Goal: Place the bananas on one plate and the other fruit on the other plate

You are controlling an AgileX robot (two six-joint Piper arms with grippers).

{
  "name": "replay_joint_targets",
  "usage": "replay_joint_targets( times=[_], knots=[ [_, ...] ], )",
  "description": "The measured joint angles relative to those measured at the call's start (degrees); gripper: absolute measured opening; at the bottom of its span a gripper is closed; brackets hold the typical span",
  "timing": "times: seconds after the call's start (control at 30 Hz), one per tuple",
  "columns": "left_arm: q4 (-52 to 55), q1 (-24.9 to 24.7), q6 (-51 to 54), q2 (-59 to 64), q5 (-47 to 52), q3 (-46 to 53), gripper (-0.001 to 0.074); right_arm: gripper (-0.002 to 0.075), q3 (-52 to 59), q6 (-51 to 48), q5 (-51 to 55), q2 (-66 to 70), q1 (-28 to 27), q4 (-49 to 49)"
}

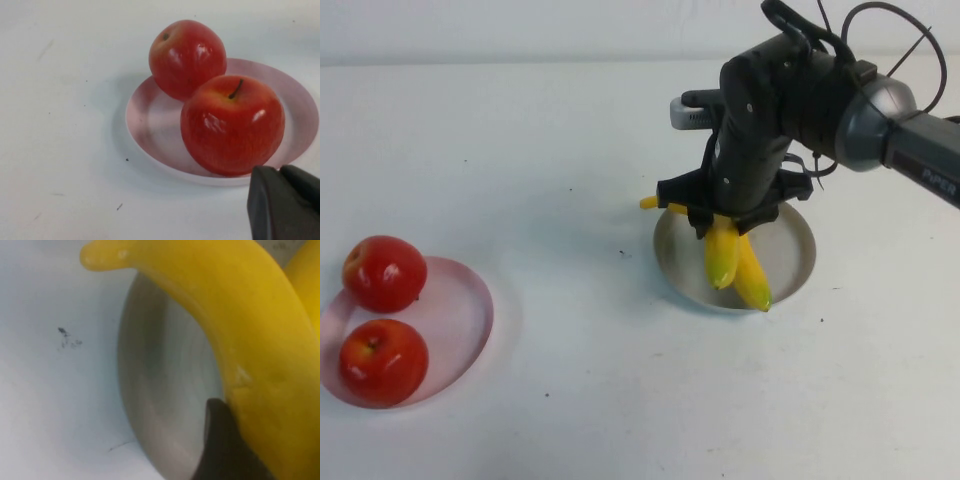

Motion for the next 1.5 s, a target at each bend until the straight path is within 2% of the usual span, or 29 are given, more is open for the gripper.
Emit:
replay_joint_targets(
  times=[0.27, 0.47, 0.77, 0.87, 0.97, 1.07, 1.13, 1.27, 1.5],
  knots=[
    [0.0, 0.0, 0.0, 0.0, 0.0, 0.0, -0.0001, 0.033, 1.4, 0.5, -6.9, 0.1, 0.0, 0.4],
    [0.0, 0.0, 0.0, 0.0, 0.0, 0.0, -0.0001, 0.0388, 1.4, 0.5, -7.2, 0.9, -0.2, 1.4],
    [0.0, 0.0, 0.0, 0.0, 0.0, 0.0, -0.0001, 0.0386, 1.5, -1.3, -6.3, 0.8, -0.3, 1.9],
    [0.0, 0.0, 0.0, 0.0, 0.0, 0.0, -0.0001, 0.0331, 1.8, -5.8, -4.7, -1.4, 0.2, 1.9],
    [0.0, 0.0, 0.0, 0.0, 0.0, 0.0, -0.0001, 0.0214, 5.0, -9.8, -3.4, -5.8, 1.3, 1.9],
    [0.0, 0.0, 0.0, 0.0, 0.0, 0.0, -0.0001, 0.0064, 12.7, -12.2, -3.7, -13.3, 2.0, 1.9],
    [0.0, 0.0, 0.0, 0.0, 0.0, 0.0, -0.0001, 0.0022, 18.7, -14.3, -5.0, -19.3, 2.0, 2.0],
    [0.0, 0.0, 0.1, 0.0, 0.0, 0.0, -0.0001, -0.0008, 30.3, -17.1, -6.7, -31.0, 2.0, 2.0],
    [0.0, 0.0, 0.1, 0.0, 0.0, 0.0, -0.0001, -0.0015, 45.7, -19.4, -10.9, -52.4, 2.0, 4.1]
  ],
)
